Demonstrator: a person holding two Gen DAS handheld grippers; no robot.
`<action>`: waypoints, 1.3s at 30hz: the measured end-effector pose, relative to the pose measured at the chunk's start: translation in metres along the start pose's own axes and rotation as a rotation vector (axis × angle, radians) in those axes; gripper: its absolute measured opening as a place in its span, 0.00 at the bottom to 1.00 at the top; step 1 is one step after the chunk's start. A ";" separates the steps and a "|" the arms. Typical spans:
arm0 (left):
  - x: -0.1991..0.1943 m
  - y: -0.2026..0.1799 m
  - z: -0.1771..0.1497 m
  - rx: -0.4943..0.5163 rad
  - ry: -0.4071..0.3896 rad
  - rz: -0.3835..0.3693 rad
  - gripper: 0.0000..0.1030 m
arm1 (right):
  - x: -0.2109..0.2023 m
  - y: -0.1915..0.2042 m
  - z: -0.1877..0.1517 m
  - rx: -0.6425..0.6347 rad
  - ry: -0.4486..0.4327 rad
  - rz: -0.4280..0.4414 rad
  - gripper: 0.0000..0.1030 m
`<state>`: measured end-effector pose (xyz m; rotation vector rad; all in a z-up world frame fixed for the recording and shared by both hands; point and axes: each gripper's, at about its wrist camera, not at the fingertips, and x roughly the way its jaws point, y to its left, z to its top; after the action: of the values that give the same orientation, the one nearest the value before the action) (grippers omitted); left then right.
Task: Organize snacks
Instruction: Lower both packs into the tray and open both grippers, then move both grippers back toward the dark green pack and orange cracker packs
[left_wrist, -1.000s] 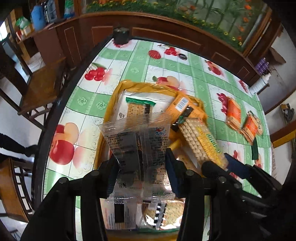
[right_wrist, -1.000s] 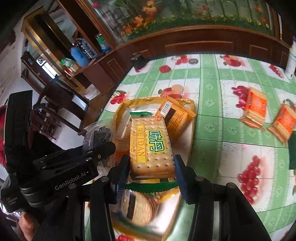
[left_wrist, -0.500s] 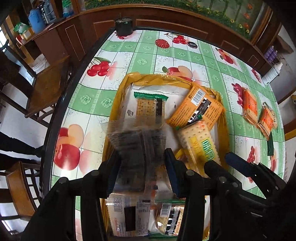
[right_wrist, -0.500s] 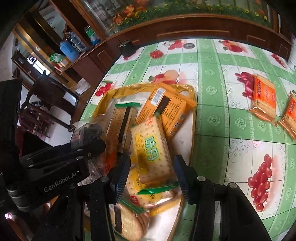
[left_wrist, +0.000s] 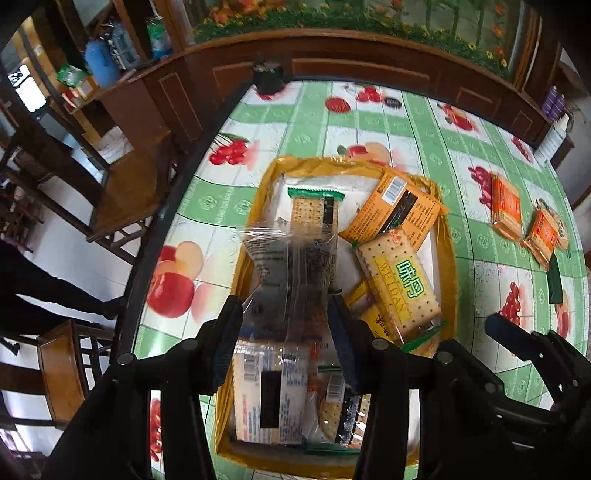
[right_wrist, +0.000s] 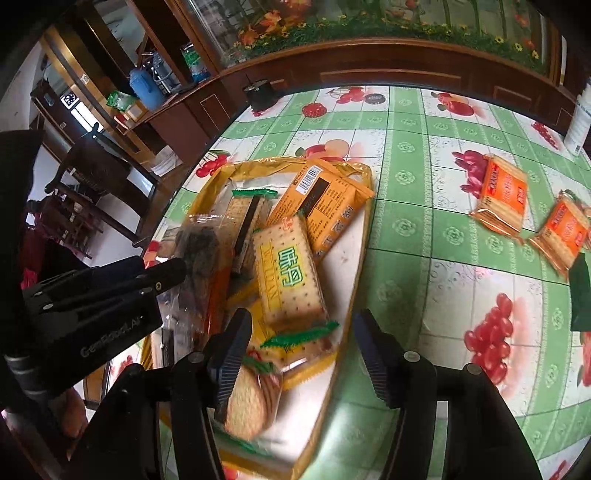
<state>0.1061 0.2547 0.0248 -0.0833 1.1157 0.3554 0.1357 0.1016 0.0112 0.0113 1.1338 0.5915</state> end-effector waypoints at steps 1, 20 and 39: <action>-0.006 -0.001 -0.003 -0.004 -0.019 0.008 0.45 | -0.003 -0.001 -0.001 -0.005 0.000 -0.001 0.59; -0.045 -0.110 -0.026 0.049 -0.013 -0.107 0.49 | -0.085 -0.185 -0.058 0.136 -0.035 -0.158 0.68; -0.018 -0.218 -0.004 0.212 0.035 -0.123 0.49 | -0.030 -0.304 -0.001 0.200 0.086 -0.209 0.73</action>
<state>0.1655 0.0447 0.0154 0.0294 1.1713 0.1249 0.2587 -0.1702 -0.0550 0.0391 1.2569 0.2936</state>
